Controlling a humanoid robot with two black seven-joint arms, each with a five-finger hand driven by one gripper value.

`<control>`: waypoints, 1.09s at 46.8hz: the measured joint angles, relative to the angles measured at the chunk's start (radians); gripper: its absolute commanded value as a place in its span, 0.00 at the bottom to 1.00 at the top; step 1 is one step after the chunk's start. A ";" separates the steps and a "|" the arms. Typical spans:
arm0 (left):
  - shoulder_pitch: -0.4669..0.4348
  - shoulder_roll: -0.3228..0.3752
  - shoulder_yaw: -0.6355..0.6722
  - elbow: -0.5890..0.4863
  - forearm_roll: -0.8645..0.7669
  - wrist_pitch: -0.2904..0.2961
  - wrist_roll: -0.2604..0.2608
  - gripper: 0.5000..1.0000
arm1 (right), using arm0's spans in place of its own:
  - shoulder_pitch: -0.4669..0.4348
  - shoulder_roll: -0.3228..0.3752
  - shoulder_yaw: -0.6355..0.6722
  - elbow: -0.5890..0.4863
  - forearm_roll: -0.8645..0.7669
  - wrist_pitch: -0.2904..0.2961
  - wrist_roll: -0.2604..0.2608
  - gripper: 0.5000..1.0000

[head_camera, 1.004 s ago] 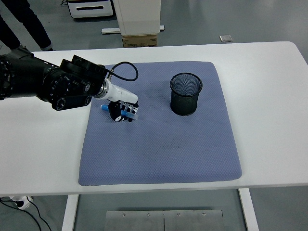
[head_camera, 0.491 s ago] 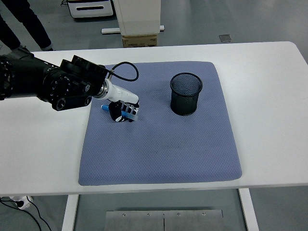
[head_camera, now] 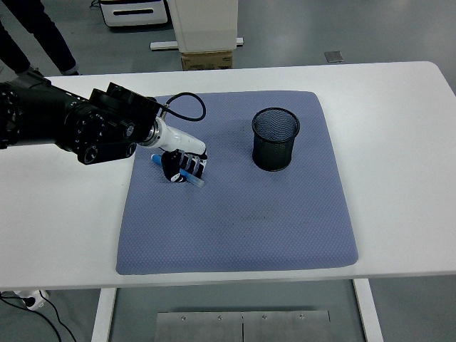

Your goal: Left hand places marker in pen holder

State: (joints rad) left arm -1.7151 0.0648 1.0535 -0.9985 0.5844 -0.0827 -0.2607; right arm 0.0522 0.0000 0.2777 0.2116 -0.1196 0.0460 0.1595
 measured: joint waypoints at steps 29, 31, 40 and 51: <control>-0.026 0.010 -0.001 0.008 0.000 -0.008 0.000 0.00 | 0.000 0.000 0.000 0.000 0.000 0.000 0.000 1.00; -0.027 0.010 -0.002 0.010 -0.004 -0.008 0.000 0.00 | 0.000 0.000 0.000 0.000 0.000 0.000 0.000 1.00; -0.041 0.013 -0.008 0.012 -0.022 -0.007 0.000 0.00 | 0.000 0.000 0.000 0.000 0.000 0.000 0.000 1.00; -0.068 0.014 -0.023 0.021 -0.041 -0.008 0.000 0.00 | 0.000 0.000 0.000 0.000 0.000 0.000 0.000 1.00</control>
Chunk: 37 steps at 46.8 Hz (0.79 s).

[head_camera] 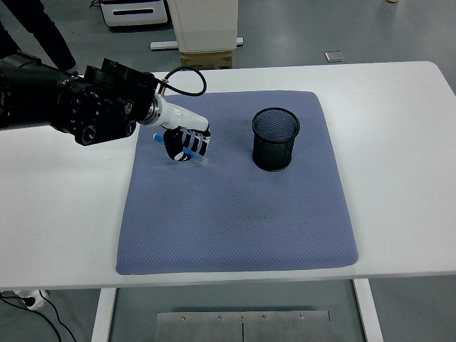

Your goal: Left hand places marker in pen holder

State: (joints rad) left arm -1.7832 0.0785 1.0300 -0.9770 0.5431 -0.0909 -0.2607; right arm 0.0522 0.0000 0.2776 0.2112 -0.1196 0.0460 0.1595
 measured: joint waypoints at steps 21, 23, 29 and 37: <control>-0.079 -0.003 -0.105 0.019 -0.076 -0.016 0.003 0.00 | 0.000 0.000 0.000 0.000 0.000 0.000 0.000 1.00; -0.080 -0.004 -0.117 0.021 -0.088 -0.016 0.004 0.00 | 0.000 0.000 0.000 0.001 0.000 0.000 0.000 1.00; -0.081 -0.009 -0.162 0.023 -0.107 -0.016 0.004 0.00 | 0.000 0.000 0.000 0.000 0.000 0.000 0.000 1.00; -0.076 -0.012 -0.233 0.032 -0.109 -0.015 0.005 0.00 | 0.000 0.000 0.000 0.000 0.000 0.000 0.000 1.00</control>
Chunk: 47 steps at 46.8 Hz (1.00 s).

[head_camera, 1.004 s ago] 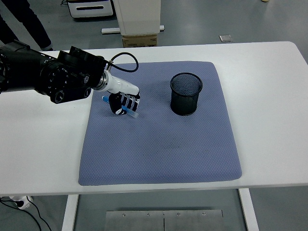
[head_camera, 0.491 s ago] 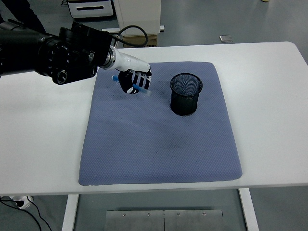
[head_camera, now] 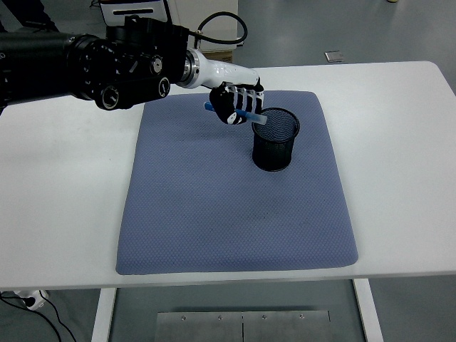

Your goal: Left hand places marker in pen holder

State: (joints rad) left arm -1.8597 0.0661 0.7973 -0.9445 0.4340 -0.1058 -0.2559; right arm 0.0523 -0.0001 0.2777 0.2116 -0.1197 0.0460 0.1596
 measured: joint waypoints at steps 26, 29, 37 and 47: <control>0.081 -0.036 -0.214 0.039 -0.146 0.005 -0.002 0.00 | 0.000 0.000 0.000 0.000 0.000 0.000 0.000 1.00; 0.097 -0.040 -0.231 0.043 -0.174 0.008 -0.004 0.00 | 0.000 0.000 0.000 0.000 0.000 0.000 0.000 1.00; 0.143 -0.047 -0.269 0.049 -0.219 0.015 -0.005 0.00 | 0.000 0.000 0.000 0.000 0.000 0.000 0.000 1.00; 0.209 -0.047 -0.314 0.088 -0.273 0.017 -0.005 0.00 | 0.000 0.000 0.000 0.000 0.000 0.000 0.000 1.00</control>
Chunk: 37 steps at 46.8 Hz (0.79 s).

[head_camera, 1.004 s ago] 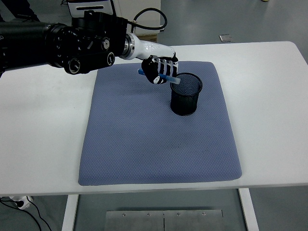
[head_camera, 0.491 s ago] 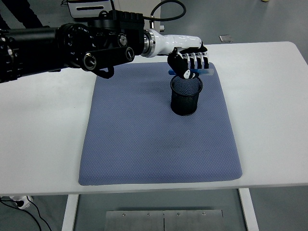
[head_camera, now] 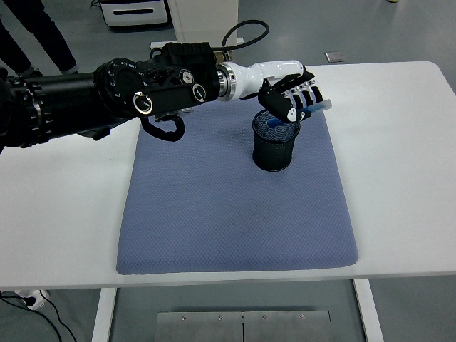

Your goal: Left hand places marker in pen holder

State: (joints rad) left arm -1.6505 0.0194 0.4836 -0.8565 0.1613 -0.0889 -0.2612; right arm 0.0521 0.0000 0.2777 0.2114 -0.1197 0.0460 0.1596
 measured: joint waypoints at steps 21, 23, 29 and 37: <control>0.109 0.009 -0.054 0.032 -0.155 0.008 -0.053 0.28 | 0.000 0.000 0.000 0.000 0.000 0.000 0.000 1.00; 0.110 0.011 -0.055 0.032 -0.171 0.009 -0.056 0.47 | 0.000 0.000 0.000 0.000 0.000 0.000 0.000 1.00; 0.110 0.014 -0.057 0.038 -0.191 0.023 -0.068 0.92 | 0.000 0.000 0.000 0.000 0.000 0.000 0.000 1.00; 0.110 0.039 -0.062 0.048 -0.197 0.044 -0.092 1.00 | 0.000 0.000 0.000 0.000 0.000 0.000 0.000 1.00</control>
State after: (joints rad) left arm -1.5406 0.0586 0.4213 -0.8083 -0.0353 -0.0445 -0.3537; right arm 0.0521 0.0000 0.2777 0.2112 -0.1196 0.0460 0.1595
